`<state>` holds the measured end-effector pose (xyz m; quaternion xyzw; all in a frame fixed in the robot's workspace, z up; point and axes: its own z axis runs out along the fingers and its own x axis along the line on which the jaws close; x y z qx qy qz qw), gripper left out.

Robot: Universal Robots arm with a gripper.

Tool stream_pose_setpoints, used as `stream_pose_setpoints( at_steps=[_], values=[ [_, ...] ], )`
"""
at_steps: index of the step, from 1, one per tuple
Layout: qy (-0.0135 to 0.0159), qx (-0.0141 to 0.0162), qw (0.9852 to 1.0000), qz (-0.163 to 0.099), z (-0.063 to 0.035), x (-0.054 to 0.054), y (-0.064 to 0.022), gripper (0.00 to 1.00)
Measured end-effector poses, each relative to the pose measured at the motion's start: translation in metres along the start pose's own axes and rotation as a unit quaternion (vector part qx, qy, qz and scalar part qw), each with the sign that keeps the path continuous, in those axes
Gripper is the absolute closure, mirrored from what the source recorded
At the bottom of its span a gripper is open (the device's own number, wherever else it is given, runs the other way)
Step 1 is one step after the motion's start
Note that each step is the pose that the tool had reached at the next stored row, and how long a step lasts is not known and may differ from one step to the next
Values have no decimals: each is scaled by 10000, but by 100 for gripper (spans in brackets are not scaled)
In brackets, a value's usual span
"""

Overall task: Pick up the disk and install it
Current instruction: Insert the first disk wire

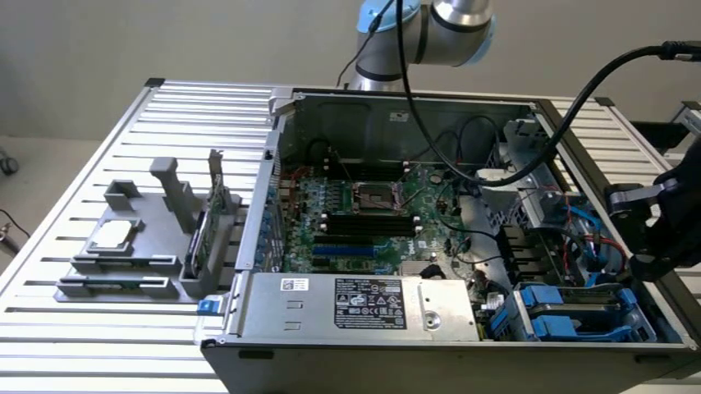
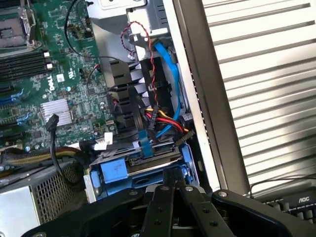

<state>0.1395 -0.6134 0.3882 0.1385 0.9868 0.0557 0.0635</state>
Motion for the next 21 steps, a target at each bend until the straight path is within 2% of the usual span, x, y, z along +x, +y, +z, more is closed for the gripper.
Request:
stream_pose_setpoints(
  at_steps=[7,13,17,21],
  values=[
    [6,-157,9990,420,44,5,-5,89],
    [46,-344,9974,633,86,7,-10,89],
    [53,-443,9954,843,116,10,-13,89],
    [36,-503,9925,1115,148,14,-18,89]
  ],
)
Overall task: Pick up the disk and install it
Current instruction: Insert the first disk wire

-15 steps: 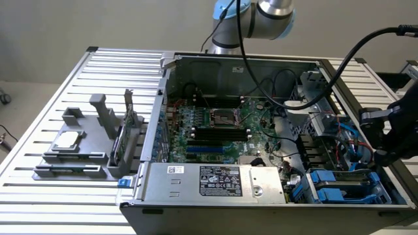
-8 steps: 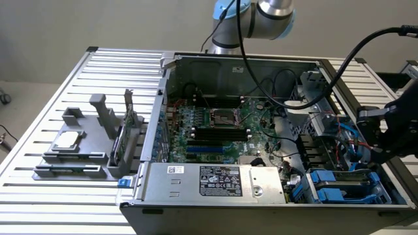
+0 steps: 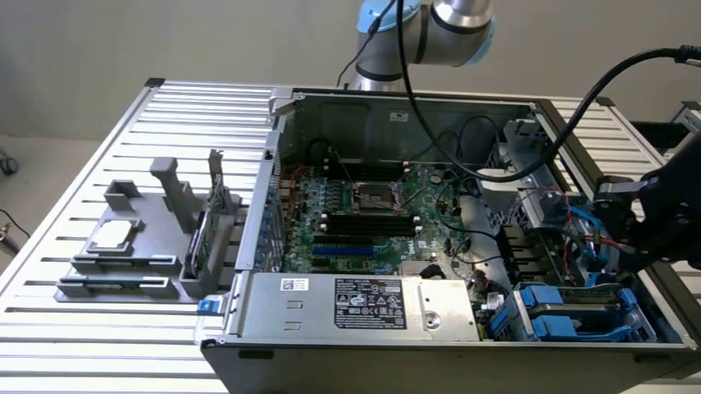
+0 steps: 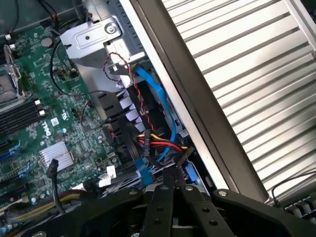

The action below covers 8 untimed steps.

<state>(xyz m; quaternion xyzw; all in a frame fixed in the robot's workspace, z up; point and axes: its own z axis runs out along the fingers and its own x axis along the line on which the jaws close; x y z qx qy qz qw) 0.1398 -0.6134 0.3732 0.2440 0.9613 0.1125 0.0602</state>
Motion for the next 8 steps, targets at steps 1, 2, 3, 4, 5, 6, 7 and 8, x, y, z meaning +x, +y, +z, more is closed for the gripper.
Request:
stream_pose_setpoints(
  at_steps=[1,2,3,4,5,6,7,8],
  values=[
    [-10,-13,10000,81,10,1,-2,89],
    [-21,-23,9999,155,19,1,-5,89],
    [-31,-33,9997,228,29,2,-7,89],
    [-42,-42,9995,302,39,2,-10,89],
    [-55,-48,9993,374,48,3,-12,89],
    [-68,-52,9990,444,56,4,-14,89],
    [-81,-52,9987,505,63,4,-16,89],
    [-93,-52,9984,562,71,4,-18,89]
  ],
)
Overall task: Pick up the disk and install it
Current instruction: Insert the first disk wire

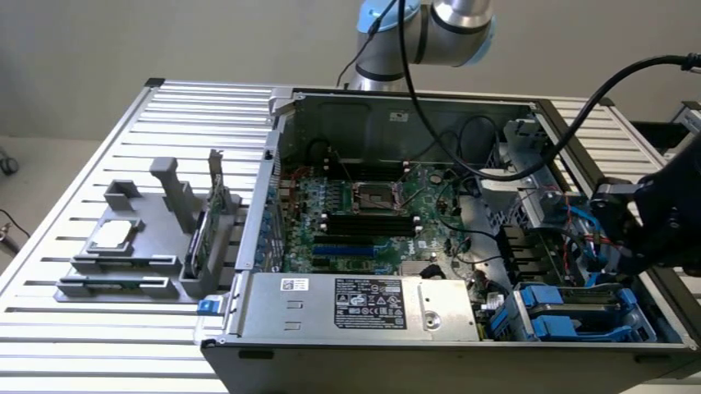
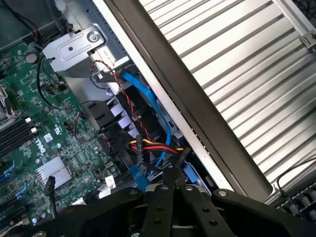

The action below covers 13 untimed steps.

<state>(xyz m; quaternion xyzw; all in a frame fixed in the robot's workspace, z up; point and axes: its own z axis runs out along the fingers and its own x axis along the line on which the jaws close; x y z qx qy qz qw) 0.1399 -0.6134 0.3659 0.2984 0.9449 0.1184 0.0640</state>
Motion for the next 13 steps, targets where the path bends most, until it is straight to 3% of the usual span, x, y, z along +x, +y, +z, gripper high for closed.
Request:
stream_pose_setpoints(
  at_steps=[3,6,8,13],
  values=[
    [-24,19,9999,163,16,1,-4,89],
    [-21,51,9995,296,28,2,-8,89],
    [7,86,9994,344,31,2,-9,89],
    [118,176,9990,399,44,-11,-2,89]
  ],
)
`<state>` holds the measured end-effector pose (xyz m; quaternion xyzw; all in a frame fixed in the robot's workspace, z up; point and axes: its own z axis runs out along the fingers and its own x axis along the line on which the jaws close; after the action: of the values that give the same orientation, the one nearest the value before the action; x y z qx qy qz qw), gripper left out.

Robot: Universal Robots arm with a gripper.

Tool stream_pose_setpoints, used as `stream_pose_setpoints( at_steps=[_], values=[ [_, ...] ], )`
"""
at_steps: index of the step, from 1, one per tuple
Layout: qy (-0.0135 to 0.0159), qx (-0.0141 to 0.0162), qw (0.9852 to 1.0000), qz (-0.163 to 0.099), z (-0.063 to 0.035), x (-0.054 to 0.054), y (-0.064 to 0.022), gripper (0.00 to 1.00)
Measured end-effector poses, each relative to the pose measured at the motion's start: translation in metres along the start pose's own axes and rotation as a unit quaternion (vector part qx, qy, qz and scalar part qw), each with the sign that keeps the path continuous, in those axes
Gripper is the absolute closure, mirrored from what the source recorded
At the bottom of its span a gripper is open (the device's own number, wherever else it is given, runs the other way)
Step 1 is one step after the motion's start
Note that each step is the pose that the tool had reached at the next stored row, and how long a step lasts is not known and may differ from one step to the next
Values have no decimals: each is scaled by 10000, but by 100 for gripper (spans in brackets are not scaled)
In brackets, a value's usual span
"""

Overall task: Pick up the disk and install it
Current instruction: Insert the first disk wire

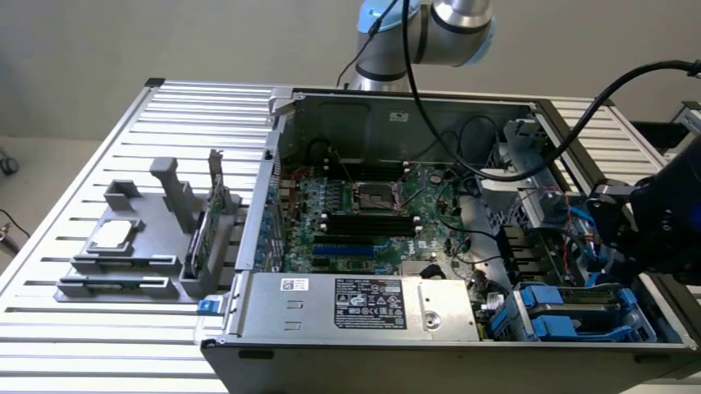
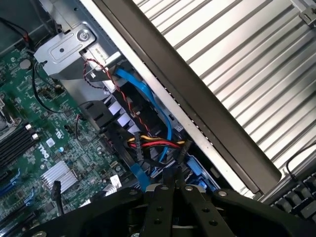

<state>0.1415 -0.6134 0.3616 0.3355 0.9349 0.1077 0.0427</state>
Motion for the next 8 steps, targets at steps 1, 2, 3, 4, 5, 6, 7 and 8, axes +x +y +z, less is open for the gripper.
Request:
stream_pose_setpoints(
  at_steps=[1,2,3,4,5,6,7,8],
  values=[
    [15,13,10000,6,3,-7,5,89],
    [28,24,10000,11,6,-13,10,89],
    [40,35,10000,18,9,-18,14,89],
    [51,45,10000,26,12,-22,17,89],
    [60,55,10000,36,14,-25,18,89],
    [66,63,9999,51,16,-25,18,89],
    [70,69,9999,75,21,-25,16,89],
    [69,72,9999,100,25,-25,15,89]
  ],
)
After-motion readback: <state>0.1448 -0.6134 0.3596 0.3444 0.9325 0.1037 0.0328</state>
